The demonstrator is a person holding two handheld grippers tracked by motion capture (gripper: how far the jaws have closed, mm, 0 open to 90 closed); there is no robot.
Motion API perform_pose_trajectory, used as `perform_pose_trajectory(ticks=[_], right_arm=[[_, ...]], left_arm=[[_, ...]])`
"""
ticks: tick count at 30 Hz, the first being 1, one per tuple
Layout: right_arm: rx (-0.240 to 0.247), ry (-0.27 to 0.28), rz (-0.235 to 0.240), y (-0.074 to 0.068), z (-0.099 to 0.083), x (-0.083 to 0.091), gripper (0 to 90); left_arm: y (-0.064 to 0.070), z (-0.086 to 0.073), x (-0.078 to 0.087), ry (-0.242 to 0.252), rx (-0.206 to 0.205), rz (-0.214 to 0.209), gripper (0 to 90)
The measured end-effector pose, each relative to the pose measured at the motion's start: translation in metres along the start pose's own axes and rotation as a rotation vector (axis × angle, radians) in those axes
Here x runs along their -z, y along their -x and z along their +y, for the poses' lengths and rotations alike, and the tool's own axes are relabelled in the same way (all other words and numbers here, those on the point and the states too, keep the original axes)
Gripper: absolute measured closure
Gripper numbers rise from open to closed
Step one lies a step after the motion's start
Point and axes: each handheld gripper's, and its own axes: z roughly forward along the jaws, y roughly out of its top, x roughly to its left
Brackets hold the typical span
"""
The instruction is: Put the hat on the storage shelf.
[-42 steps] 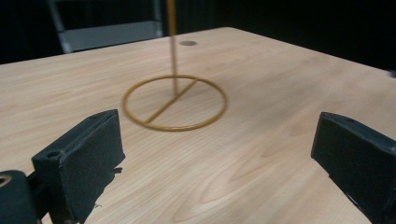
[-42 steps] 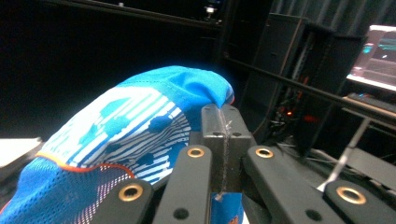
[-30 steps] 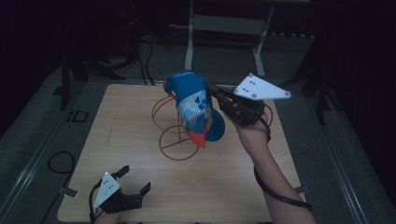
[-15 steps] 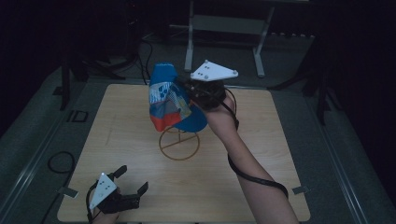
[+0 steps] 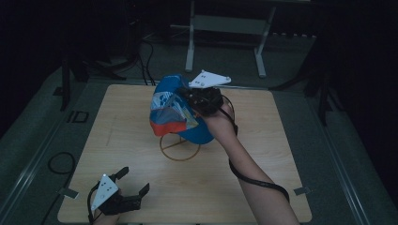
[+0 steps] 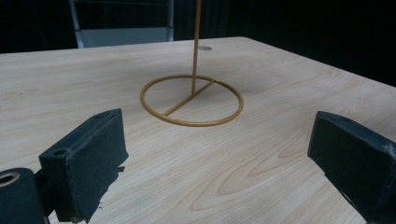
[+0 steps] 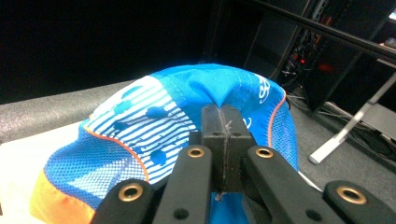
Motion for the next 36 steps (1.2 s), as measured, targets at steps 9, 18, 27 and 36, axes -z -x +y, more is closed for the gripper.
perform_pose_trajectory(ticks=[9, 18, 27, 36], right_arm=[[-0.02, -0.025, 0.027, 0.002, -0.021, -0.001, 90.0], [-0.069, -0.023, 0.055, 0.006, -0.039, 0.001, 90.0], [-0.09, -0.036, 0.064, 0.006, -0.052, 0.0, 90.0], [-0.111, -0.045, 0.066, 0.009, -0.061, -0.003, 79.4]], left_arm=[[0.0, -0.002, -0.001, -0.009, 0.003, -0.01, 4.6], [0.001, -0.004, -0.001, -0.02, 0.0, -0.014, 4.7], [0.002, -0.004, -0.002, -0.02, 0.008, -0.017, 4.7], [0.001, -0.005, -0.003, -0.024, 0.011, -0.021, 4.7]])
